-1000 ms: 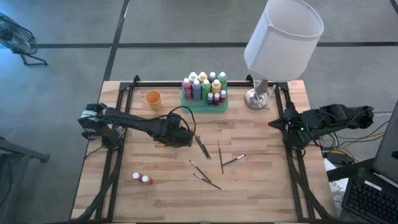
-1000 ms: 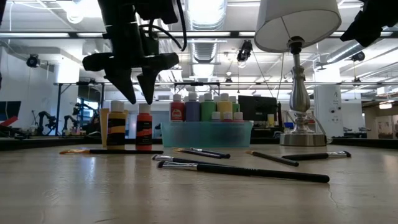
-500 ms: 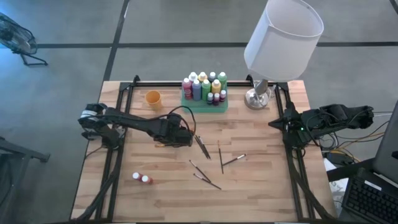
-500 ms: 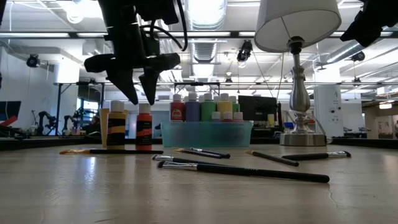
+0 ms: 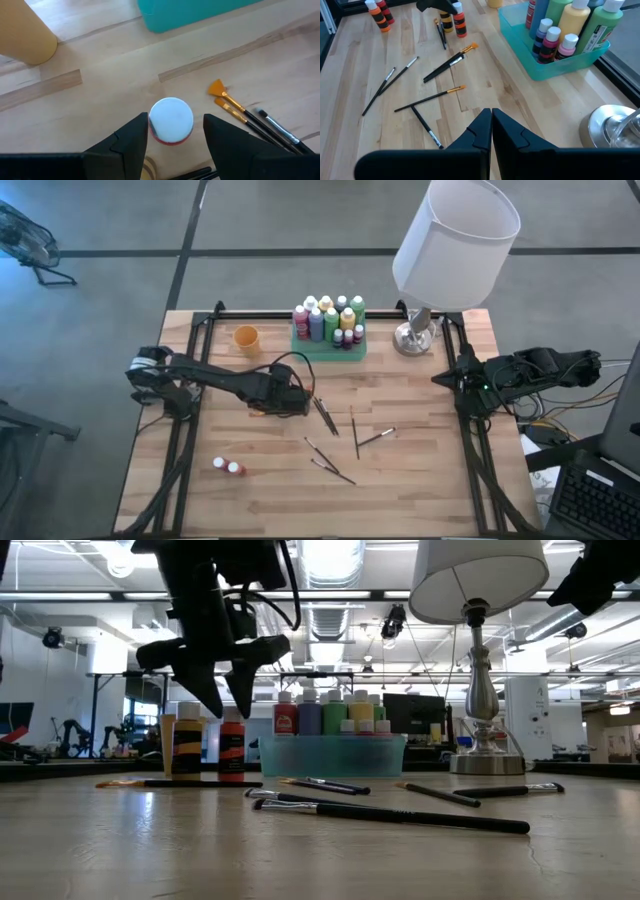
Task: Pick & Place Paint Supplies
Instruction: Put the small orange paint bottle into the green bin
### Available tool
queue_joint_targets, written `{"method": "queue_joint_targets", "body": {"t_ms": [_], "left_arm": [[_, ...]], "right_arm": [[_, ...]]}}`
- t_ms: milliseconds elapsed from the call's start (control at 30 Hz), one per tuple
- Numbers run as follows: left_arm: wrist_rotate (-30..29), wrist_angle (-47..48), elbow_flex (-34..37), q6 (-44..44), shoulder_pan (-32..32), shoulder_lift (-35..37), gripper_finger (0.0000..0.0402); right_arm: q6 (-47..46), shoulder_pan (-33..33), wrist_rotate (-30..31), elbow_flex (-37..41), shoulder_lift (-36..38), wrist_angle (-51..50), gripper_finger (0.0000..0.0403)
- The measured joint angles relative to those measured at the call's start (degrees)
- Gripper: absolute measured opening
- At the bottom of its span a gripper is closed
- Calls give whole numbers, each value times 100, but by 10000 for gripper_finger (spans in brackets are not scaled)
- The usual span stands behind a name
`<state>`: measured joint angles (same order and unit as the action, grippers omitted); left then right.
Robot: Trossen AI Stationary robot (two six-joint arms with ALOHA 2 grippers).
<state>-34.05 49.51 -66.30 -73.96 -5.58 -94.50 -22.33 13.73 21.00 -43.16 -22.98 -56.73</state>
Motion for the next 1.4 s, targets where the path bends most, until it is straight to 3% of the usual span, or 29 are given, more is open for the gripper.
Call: {"method": "queue_joint_targets", "body": {"t_ms": [533, 900, 1400], "left_arm": [[45, 0, 0, 44, 37, 0, 196], [-5, 2, 2, 83, 65, 0, 165], [47, -95, 148, 190, 152, 0, 167]], "right_arm": [[0, -1, 0, 0, 2, -2, 8], [0, -1, 0, 0, 2, -2, 8], [0, -2, 0, 0, 2, -2, 8]]}}
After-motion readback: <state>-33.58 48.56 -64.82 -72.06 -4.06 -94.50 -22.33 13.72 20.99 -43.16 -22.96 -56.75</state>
